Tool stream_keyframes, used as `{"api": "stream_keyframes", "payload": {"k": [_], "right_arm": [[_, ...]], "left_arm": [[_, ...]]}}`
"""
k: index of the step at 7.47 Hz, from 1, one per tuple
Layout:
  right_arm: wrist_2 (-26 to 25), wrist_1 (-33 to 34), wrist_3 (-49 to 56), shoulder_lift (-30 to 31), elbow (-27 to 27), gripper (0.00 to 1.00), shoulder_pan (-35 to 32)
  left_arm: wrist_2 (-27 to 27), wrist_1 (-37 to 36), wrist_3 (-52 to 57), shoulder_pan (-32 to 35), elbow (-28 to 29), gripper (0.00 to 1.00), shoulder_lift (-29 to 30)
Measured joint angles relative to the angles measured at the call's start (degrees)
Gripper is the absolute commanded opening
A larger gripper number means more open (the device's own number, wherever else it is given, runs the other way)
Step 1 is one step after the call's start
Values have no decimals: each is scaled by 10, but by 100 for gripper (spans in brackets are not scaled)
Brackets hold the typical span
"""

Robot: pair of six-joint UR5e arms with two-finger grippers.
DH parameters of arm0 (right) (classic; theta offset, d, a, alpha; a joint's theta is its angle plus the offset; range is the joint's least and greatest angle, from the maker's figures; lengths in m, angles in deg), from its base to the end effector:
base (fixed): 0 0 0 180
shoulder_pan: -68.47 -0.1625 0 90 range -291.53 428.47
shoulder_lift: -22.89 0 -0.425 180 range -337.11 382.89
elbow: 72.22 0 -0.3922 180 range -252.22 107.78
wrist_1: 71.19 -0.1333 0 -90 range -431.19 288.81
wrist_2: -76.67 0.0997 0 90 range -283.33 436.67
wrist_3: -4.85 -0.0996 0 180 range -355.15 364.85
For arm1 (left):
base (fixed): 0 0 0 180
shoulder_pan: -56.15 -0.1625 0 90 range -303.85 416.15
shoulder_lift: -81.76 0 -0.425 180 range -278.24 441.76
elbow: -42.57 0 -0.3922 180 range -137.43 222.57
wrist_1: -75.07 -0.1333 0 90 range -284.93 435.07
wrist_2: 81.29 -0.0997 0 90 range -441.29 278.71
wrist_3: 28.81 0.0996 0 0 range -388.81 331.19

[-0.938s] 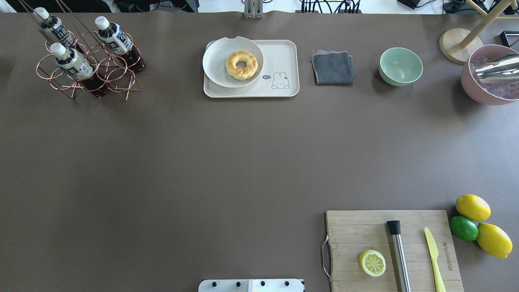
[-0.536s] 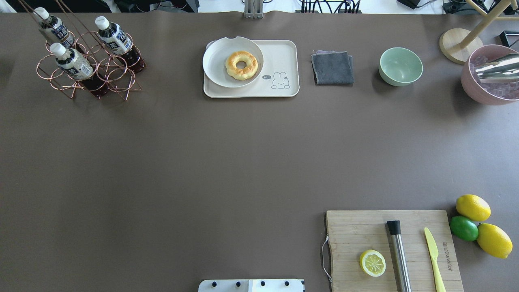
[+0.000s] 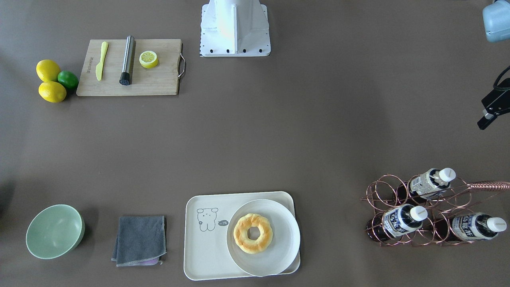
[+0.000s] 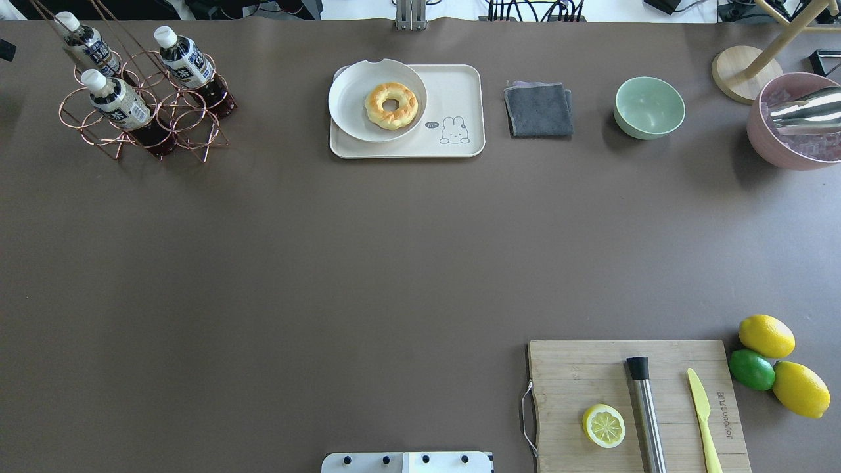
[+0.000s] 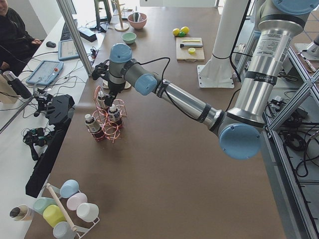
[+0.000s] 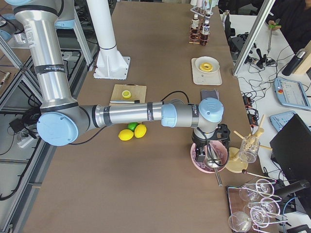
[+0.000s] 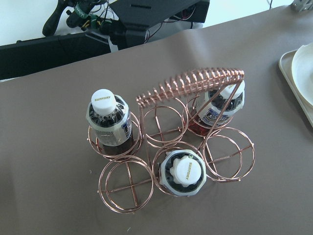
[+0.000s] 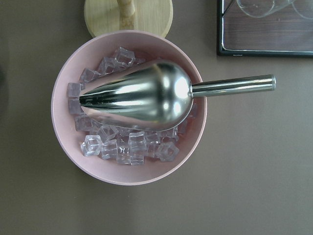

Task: Place tea on tray
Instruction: 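Move the left gripper over the copper rack toward a tea bottle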

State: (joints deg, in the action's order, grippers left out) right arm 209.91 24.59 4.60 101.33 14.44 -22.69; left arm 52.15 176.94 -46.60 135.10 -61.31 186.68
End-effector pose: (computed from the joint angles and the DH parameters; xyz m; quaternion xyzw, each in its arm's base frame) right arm 0.0767 -0.5746 0.5911 0.0227 -0.3682 0.0036 0.9295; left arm 0.0468 -0.5776 0.3741 0.2263 0.4165 0.0772 0.8772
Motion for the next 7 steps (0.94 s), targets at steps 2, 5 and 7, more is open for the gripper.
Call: {"api": "stream_keyframes", "payload": {"k": [2, 5, 7], "right_arm": [[0, 0, -3, -2, 0, 100, 9], [0, -2, -27, -9, 1, 100, 17], [3, -2, -29, -10, 0, 100, 18]], "left_arm": [[0, 56, -47, -15, 20, 97, -10], [0, 66, -149, -33, 23, 97, -7], [-33, 67, -234, -47, 17, 97, 5]]}}
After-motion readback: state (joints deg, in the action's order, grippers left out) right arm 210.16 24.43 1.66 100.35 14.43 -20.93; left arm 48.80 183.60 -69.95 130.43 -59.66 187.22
